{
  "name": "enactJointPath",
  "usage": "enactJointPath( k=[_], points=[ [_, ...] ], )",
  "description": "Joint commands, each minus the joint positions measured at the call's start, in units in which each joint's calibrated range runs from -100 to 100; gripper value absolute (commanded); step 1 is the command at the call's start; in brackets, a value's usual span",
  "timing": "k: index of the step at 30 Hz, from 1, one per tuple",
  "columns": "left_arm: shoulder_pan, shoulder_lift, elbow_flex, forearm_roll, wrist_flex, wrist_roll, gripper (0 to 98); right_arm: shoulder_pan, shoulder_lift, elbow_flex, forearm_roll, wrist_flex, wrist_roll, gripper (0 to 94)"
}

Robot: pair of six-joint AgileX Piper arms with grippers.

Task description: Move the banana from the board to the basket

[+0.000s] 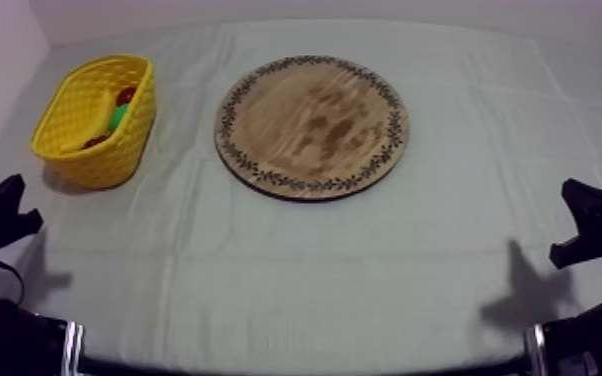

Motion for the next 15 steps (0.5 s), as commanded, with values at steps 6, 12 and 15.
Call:
enactJointPath(
  k=[6,12,15],
  points=[
    [0.08,-4.61,-0.11,1.25,4.75,-0.39,0.0,0.00,0.00,-0.03,0.00,0.02,0.02,0.3],
    [-0.08,-5.13,-0.15,1.37,5.29,0.33,0.0,0.00,0.00,-0.03,0.00,0.02,0.01,0.3],
    [-0.07,-5.18,-0.16,1.38,5.34,0.29,0.0,0.00,0.00,-0.03,0.00,0.02,0.01,0.3]
  ],
)
